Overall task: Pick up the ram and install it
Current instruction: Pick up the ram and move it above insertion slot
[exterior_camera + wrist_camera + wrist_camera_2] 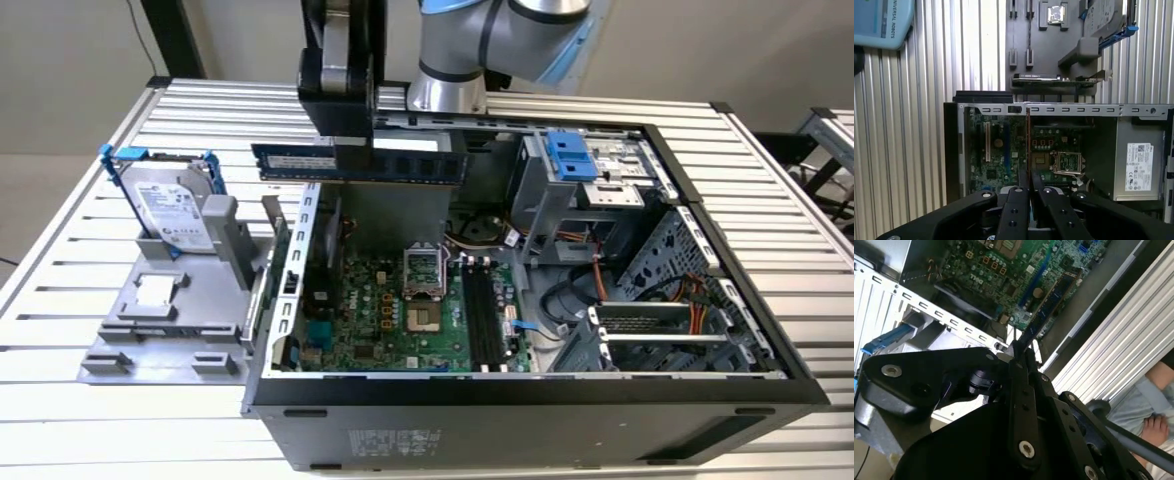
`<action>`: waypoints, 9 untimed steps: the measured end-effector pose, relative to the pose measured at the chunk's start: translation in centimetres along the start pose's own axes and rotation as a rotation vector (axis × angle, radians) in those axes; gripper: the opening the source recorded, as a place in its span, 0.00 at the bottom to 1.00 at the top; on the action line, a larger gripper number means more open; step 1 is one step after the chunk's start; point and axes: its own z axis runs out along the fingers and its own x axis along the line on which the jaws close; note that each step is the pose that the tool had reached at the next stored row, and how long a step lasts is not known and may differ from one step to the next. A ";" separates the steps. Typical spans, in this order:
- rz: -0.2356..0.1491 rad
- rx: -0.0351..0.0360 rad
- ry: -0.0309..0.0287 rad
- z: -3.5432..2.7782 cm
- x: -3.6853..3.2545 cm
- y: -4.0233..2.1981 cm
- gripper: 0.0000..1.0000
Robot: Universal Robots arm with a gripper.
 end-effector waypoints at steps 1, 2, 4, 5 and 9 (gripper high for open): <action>0.000 0.0001 -0.0001 0.00 -0.01 -0.23 0.00; 0.000 0.0000 -0.0001 0.00 -0.02 -0.46 0.00; 0.000 0.0000 0.0000 0.00 -0.04 -0.91 0.00; 0.000 0.0000 -0.0001 0.00 -0.05 -1.14 0.00; 0.000 0.0001 -0.0001 -0.01 -0.10 -2.01 0.00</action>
